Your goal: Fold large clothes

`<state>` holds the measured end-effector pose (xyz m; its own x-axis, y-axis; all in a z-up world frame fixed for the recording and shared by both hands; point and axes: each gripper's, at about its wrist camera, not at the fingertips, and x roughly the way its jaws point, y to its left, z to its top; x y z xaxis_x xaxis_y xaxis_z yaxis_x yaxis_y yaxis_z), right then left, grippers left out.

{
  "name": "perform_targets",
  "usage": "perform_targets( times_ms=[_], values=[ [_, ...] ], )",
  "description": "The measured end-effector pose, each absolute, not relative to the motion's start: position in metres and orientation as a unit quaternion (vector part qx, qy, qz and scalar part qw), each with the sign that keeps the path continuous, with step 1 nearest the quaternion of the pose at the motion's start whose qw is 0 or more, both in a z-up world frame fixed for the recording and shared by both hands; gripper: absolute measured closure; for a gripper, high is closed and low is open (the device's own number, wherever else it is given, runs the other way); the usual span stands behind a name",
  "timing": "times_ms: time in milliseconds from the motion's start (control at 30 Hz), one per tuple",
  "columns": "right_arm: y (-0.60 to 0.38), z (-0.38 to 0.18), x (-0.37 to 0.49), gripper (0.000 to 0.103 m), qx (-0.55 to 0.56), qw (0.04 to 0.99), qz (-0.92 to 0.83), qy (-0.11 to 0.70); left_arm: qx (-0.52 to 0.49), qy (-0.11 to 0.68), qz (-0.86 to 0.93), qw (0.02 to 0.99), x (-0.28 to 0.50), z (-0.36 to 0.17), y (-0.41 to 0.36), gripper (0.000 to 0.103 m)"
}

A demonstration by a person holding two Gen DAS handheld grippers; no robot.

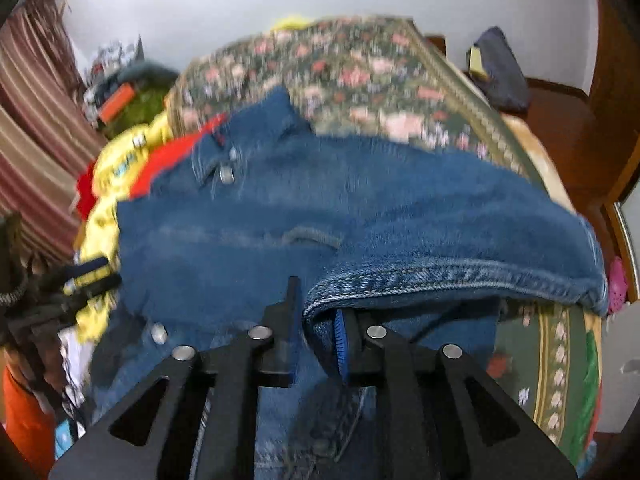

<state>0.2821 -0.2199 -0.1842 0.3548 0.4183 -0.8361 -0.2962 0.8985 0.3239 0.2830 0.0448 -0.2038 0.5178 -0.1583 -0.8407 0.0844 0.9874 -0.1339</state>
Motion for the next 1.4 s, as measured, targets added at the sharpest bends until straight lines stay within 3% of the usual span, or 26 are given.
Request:
perform_targets(
  times_ms=[67,233,367,867,933,1033,1100,1167,1400],
  values=[
    [-0.224,-0.182,0.275,0.055,0.061,0.813,0.227,0.533,-0.039,0.488,-0.07,0.869,0.283,-0.205,0.043,0.034],
    [-0.245,-0.161,0.261,0.051,0.079,0.831,0.218,0.505,-0.034,0.487,-0.074,0.87,0.286,-0.203,0.035,0.034],
    [-0.283,-0.151,0.26,0.034,0.132,0.853,0.171,0.474,-0.031,0.484,-0.08,0.871,0.288,-0.201,0.028,0.034],
    [-0.378,-0.228,0.302,0.032,0.356,0.789,0.061,0.497,-0.019,0.488,-0.087,0.869,0.297,-0.198,0.007,0.034],
    [-0.379,-0.231,0.309,0.034,0.36,0.793,0.056,0.489,-0.02,0.488,-0.087,0.868,0.298,-0.199,0.006,0.034],
    [-0.38,-0.229,0.313,0.051,0.353,0.802,0.054,0.479,-0.019,0.489,-0.086,0.868,0.299,-0.199,0.005,0.034],
    [-0.379,-0.226,0.317,0.074,0.344,0.809,0.054,0.473,-0.015,0.487,-0.086,0.869,0.299,-0.198,0.004,0.034],
    [-0.381,-0.218,0.316,0.083,0.327,0.818,0.056,0.469,-0.008,0.485,-0.085,0.87,0.3,-0.197,0.002,0.034],
    [-0.36,-0.155,0.319,0.09,0.237,0.875,0.078,0.415,0.019,0.462,-0.085,0.882,0.294,-0.184,-0.003,0.034]
  ],
)
